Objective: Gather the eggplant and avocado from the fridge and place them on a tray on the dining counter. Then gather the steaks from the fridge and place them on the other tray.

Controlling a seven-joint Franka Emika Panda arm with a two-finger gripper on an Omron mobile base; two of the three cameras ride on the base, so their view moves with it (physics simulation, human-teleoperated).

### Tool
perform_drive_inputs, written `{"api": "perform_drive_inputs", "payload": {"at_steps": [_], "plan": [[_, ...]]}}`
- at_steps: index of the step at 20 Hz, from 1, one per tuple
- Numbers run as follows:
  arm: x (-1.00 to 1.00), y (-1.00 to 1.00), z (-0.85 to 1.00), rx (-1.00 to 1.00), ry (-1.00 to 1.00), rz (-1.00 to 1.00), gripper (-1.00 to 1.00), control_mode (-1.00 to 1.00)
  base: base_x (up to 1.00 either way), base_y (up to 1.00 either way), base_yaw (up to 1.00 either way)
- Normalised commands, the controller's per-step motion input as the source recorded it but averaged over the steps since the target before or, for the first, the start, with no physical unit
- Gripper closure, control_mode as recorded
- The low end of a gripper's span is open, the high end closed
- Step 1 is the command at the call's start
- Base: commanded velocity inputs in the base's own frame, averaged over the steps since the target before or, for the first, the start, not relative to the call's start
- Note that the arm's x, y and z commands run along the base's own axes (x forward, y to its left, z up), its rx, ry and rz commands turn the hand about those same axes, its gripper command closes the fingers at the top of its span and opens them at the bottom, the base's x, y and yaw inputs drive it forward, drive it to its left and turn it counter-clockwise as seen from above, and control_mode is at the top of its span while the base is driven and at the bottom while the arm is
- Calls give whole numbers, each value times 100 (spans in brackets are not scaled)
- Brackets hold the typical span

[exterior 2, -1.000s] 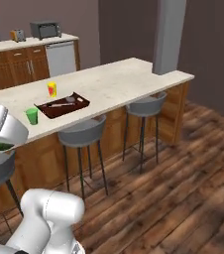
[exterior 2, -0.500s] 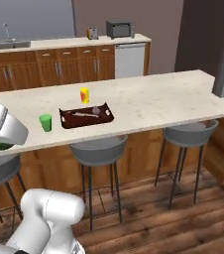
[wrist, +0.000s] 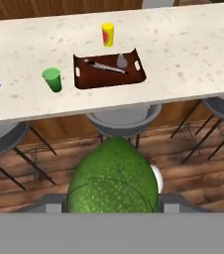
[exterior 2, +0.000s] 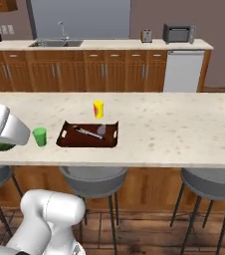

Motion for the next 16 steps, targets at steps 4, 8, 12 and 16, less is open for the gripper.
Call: {"api": "perform_drive_inputs", "payload": {"at_steps": [4,8,12,16], "plan": [[0,0,0,0,0,0,100,100,69,-44,37],[0,0,0,0,0,0,100,100,61,-6,16],[0,0,0,0,0,0,100,100,61,0,6],[0,0,0,0,0,0,100,100,66,0,0]]}}
